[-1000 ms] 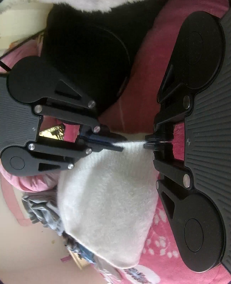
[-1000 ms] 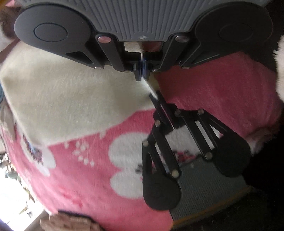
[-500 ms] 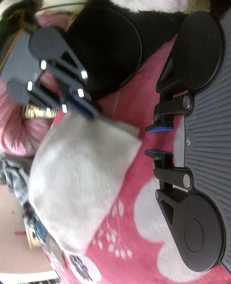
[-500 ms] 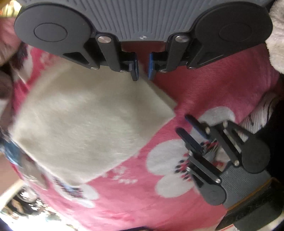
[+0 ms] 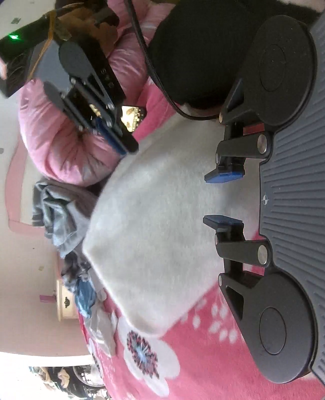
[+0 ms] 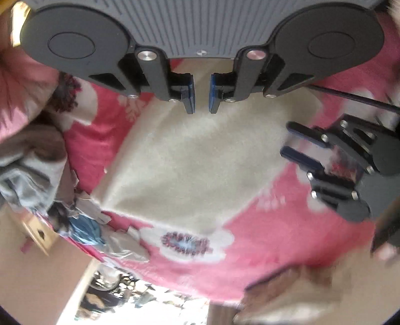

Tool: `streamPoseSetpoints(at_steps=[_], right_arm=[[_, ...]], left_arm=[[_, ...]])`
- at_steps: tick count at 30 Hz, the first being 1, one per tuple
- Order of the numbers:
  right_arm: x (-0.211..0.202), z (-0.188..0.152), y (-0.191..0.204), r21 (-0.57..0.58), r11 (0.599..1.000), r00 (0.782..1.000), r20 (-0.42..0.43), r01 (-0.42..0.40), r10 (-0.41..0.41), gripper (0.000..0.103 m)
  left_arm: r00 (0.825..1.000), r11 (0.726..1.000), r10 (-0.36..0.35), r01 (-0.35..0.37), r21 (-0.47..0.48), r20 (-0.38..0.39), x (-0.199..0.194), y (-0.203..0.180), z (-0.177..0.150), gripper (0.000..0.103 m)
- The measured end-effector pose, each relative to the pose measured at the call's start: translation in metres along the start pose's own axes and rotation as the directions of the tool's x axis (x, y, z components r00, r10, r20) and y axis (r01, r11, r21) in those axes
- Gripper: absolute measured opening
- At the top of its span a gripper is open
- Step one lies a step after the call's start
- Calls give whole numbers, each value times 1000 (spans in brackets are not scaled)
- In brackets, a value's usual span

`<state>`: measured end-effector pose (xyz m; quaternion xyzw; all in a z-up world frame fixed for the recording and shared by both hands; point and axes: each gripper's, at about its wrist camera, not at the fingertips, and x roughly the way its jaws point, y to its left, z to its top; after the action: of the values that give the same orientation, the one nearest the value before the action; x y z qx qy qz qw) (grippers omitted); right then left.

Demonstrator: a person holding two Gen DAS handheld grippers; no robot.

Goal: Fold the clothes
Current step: 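Release the sweater and withdraw both open grippers from the bundle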

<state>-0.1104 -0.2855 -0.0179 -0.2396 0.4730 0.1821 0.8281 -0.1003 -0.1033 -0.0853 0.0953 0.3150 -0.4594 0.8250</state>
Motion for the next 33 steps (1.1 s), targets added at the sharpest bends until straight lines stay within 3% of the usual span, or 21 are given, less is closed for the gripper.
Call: streamPoseSetpoints(at_steps=[3, 7, 12, 16, 19, 22, 24, 28, 32, 33], right_arm=[[39, -20, -8, -37, 998, 995, -74, 57, -59, 9], [31, -17, -9, -55, 997, 996, -68, 54, -58, 9], [-3, 9, -24, -34, 995, 994, 57, 93, -91, 9], [18, 25, -37, 36, 994, 987, 119, 100, -104, 9], [65, 8, -30, 35, 990, 989, 52, 135, -136, 8], [58, 16, -24, -44, 985, 986, 42, 166, -164, 6], [43, 30, -30, -31, 987, 987, 47, 155, -154, 5], [23, 60, -48, 59, 981, 961, 197, 186, -195, 5], [48, 73, -76, 249, 953, 928, 283, 171, -241, 5], [60, 69, -82, 290, 946, 935, 274, 145, -227, 5]], left_arm=[[1000, 1000, 13, -13, 13, -11, 12, -9, -8, 30], [1000, 1000, -13, 13, -27, -18, 11, -3, -3, 31], [999, 996, -19, 21, -90, 29, -9, 12, 9, 31], [999, 993, 41, -38, -109, 25, 10, 18, 19, 31], [998, 989, 58, -57, -134, 8, 27, 18, 7, 31], [999, 985, 50, -47, -163, 16, 21, 20, 9, 31], [998, 983, 47, -40, -179, 35, 11, 26, 16, 31], [988, 979, 93, -69, -195, 120, 4, 47, 43, 31], [971, 953, 196, -155, -261, 138, 36, 76, 68, 31], [967, 939, 225, -183, -290, 119, 48, 86, 69, 31]])
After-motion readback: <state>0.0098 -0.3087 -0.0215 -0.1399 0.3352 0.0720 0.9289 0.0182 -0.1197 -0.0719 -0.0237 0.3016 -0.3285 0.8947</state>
